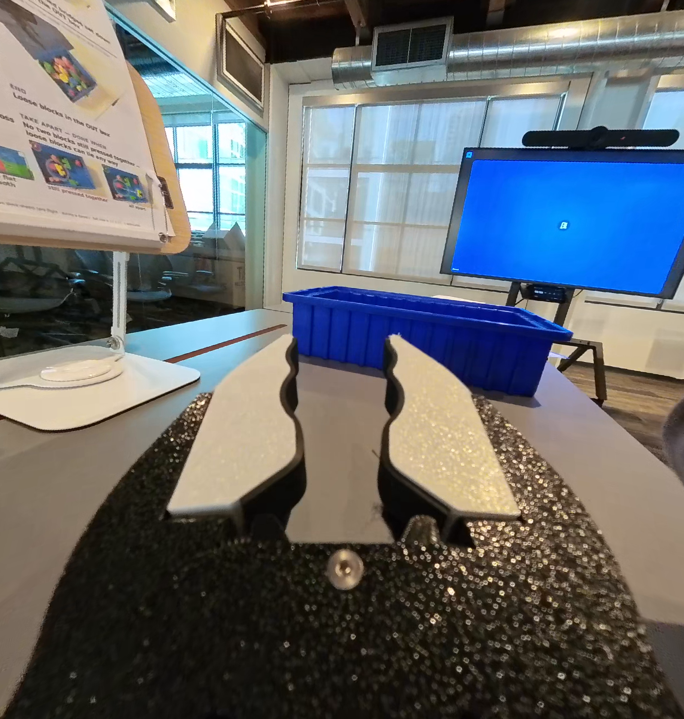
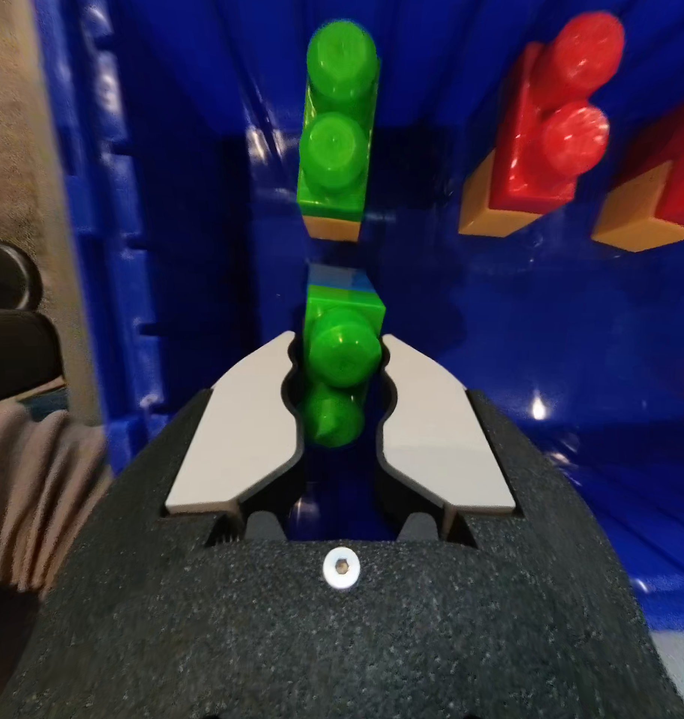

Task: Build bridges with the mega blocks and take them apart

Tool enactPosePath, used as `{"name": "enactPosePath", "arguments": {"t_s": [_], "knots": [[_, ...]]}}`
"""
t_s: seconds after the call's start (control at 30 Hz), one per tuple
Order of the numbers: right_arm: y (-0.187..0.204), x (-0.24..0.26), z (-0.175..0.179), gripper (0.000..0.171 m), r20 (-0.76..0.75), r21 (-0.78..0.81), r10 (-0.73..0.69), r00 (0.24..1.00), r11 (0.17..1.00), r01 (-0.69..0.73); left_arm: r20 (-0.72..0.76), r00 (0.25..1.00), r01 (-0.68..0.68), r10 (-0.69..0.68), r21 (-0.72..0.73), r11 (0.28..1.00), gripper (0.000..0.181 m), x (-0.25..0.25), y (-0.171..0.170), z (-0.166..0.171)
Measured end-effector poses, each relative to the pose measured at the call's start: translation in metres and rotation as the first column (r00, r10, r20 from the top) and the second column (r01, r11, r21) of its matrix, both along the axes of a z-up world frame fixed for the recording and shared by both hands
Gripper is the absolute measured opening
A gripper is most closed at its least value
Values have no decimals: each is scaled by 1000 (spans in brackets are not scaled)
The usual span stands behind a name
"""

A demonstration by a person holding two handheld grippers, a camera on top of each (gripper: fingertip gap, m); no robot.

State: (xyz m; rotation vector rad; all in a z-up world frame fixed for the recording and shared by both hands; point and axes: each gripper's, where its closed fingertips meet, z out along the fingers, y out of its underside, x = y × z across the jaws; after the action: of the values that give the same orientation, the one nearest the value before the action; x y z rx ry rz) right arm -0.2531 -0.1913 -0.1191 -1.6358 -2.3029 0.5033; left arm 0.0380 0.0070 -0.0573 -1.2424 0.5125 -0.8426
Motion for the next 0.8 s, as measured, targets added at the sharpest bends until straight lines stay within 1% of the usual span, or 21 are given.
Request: {"name": "enactPosePath", "arguments": {"t_s": [0.07, 0.13, 0.23, 0.3, 0.33, 0.43, 0.5, 0.57, 0.7, 0.8], "knots": [[3, 9, 23, 37, -77, -20, 3, 997, 1000, -5, 7, 1000, -1, 1, 0, 1000, 42, -1, 0, 1], [9, 25, 54, 37, -180, -41, 1, 984, 999, -9, 13, 1000, -2, 2, -1, 1000, 42, -2, 0, 1], [22, 61, 111, 37, -387, -111, -23, 922, 994, -22, 19, 1000, 1, -1, -9, 1000, 43, -2, 1, 1], [32, 95, 151, 37, -550, -146, -39, 834, 988, -50, 28, 1000, 3, -2, -16, 1000, 43, -3, 2, 1], [42, 114, 168, 36, -625, -120, -45, 779, 992, -39, 34, 999, 4, -3, -21, 1000, 43, -4, 2, 1], [87, 175, 200, 36, -800, -28, -96, 593, 992, 122, 58, 998, 7, -5, -39, 999, 43, -7, 5, 1], [119, 216, 205, 36, -865, -32, -144, 481, 972, 233, 78, 997, 7, -3, -49, 999, 44, -10, 6, 2], [149, 252, 194, 36, -895, -63, -195, 402, 946, 319, 95, 995, 14, -9, -55, 998, 45, -11, 6, 2], [194, 307, 158, 36, -925, -129, -263, 275, 897, 423, 117, 991, 73, -68, -36, 997, 52, -10, 0, 5], [212, 327, 129, 36, -929, -181, -297, 218, 884, 431, 118, 988, 99, -96, -20, 995, 55, -8, -4, 6]]}}
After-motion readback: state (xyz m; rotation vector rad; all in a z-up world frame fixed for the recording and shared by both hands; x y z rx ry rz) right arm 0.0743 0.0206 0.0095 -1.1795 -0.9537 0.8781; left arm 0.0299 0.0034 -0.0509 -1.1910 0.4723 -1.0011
